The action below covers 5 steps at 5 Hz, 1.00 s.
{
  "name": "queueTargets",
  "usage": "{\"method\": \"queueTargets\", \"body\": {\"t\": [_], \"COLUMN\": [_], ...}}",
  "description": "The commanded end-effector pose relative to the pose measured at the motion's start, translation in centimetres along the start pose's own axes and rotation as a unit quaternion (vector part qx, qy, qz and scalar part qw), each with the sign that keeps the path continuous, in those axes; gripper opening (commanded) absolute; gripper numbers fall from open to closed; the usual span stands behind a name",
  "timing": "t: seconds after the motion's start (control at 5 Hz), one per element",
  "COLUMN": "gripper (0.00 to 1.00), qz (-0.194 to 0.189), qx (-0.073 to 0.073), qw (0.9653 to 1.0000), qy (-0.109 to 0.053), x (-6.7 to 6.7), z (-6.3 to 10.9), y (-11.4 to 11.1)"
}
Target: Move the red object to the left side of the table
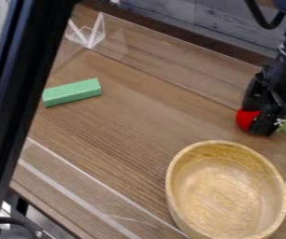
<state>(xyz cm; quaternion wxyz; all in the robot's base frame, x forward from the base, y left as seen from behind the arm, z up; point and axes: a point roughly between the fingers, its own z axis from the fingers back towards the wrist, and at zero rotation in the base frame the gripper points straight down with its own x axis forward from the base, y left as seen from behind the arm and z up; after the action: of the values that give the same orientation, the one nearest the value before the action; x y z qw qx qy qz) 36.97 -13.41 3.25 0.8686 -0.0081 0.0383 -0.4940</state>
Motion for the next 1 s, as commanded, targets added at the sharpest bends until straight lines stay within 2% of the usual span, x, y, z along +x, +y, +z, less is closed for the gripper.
{"method": "queueTargets", "body": {"t": [0.0, 0.8], "gripper": [1.00, 1.00], "qz": [-0.003, 0.003], "qx": [0.000, -0.006], "qw": [1.0000, 0.9999], "qy": [-0.007, -0.012], "x": [-0.2, -0.5], "z": [-0.2, -2.0], "y": [-0.2, -0.7]}}
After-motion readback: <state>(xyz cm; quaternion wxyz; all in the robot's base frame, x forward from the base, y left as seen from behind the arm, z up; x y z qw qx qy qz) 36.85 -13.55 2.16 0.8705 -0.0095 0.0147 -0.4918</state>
